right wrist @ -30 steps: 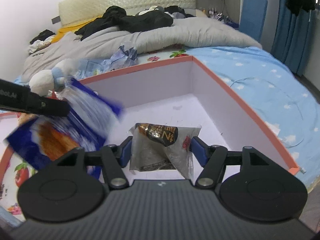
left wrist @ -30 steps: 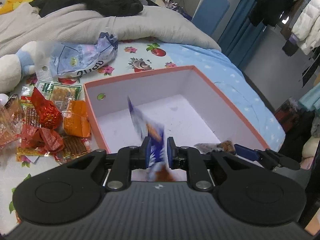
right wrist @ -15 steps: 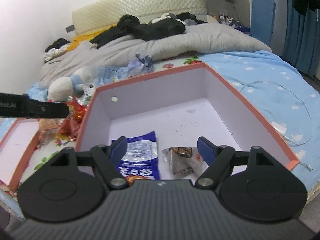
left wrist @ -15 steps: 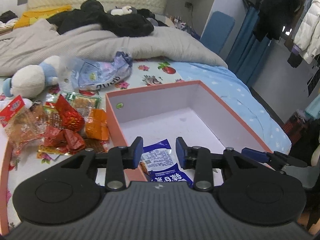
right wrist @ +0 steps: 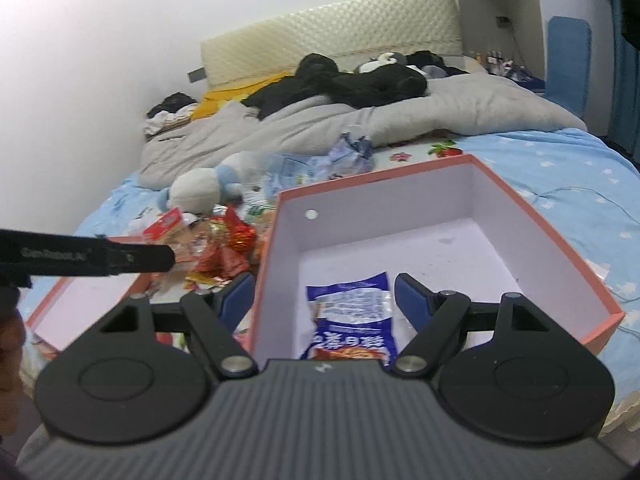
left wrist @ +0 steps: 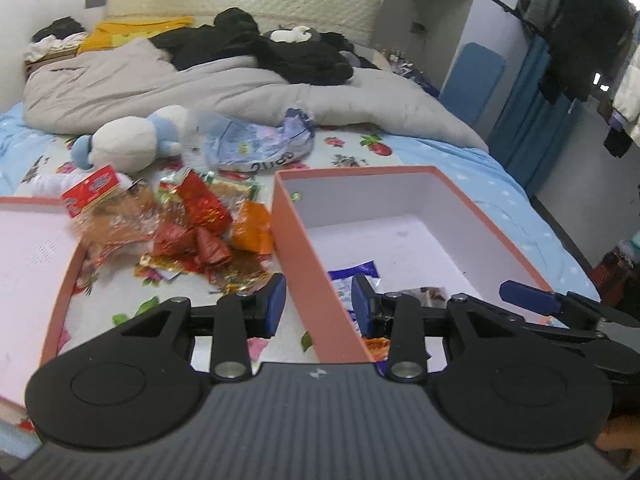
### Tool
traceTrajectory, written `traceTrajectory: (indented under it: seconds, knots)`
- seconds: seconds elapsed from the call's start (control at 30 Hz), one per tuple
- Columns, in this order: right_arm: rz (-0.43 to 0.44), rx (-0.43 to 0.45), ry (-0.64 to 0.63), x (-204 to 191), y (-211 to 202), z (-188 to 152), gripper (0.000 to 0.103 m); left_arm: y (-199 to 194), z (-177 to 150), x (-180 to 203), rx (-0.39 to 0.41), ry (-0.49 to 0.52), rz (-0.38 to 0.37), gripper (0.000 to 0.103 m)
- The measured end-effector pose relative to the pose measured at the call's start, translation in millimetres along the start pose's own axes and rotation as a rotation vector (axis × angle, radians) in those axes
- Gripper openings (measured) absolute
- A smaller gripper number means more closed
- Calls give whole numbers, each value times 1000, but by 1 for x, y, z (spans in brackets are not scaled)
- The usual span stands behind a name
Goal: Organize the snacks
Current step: 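Open both grippers to drop the bags into the box and withdraw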
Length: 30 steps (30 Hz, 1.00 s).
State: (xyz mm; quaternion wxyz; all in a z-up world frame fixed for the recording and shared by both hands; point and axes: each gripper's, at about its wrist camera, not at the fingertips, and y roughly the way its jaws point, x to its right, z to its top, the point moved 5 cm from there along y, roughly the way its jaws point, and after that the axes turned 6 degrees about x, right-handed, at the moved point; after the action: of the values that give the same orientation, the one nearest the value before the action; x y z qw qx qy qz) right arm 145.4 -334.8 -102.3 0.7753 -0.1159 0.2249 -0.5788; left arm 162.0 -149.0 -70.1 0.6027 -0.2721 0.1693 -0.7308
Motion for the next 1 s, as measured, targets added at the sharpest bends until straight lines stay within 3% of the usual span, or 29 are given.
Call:
traceTrajectory:
  seconds: [0.4,0.8,1.0]
  knots:
    - [24,19,9,-38,-17,-12,78,-32,-6,-19,32,-12,1,41]
    - [-22,27,19,-83,-30,-38,78,-64,-31,-74,30,-33,-17,41]
    - [-30,-3,6,-104,-25,-50,78,-75,-42,-104,47,-60,-15,47]
